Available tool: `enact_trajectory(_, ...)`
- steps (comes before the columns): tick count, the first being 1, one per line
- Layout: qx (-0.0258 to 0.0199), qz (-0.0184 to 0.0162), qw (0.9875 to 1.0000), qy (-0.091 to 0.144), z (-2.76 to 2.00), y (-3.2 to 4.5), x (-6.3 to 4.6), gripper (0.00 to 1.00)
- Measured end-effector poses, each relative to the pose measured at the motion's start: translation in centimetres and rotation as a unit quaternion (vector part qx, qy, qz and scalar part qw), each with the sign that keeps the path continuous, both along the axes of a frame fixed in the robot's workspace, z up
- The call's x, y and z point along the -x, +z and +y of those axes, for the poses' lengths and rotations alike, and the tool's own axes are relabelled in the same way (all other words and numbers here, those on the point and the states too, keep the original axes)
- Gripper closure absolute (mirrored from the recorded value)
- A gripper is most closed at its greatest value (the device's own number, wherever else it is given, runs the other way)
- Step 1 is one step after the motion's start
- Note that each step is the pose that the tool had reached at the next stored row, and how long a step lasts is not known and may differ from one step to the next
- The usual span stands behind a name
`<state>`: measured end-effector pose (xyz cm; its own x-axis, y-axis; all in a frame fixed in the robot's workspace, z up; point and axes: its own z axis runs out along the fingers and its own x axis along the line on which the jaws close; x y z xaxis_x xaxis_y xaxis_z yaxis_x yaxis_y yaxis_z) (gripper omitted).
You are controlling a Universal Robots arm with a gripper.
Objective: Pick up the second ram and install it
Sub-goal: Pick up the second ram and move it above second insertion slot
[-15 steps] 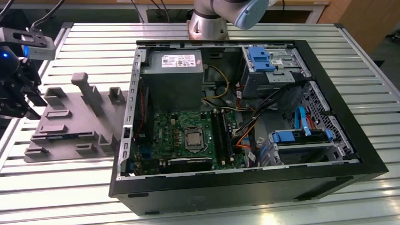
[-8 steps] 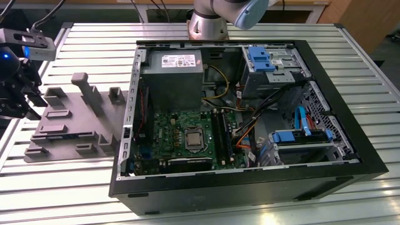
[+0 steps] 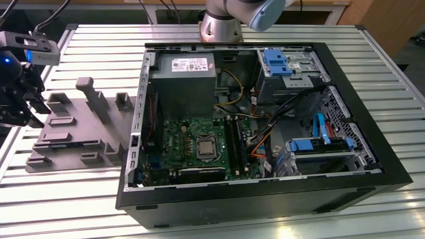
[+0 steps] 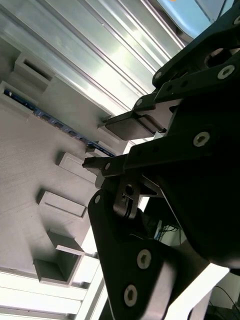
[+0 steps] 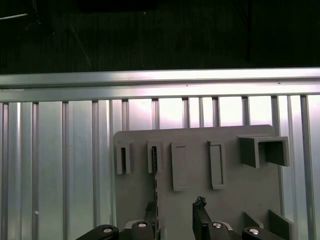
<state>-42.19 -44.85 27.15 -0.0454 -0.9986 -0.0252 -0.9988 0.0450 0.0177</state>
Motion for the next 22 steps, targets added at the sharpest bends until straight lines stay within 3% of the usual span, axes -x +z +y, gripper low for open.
enact_trajectory(22,0.0,0.0,1.0,0.0,0.0,-0.44,0.0,0.58)
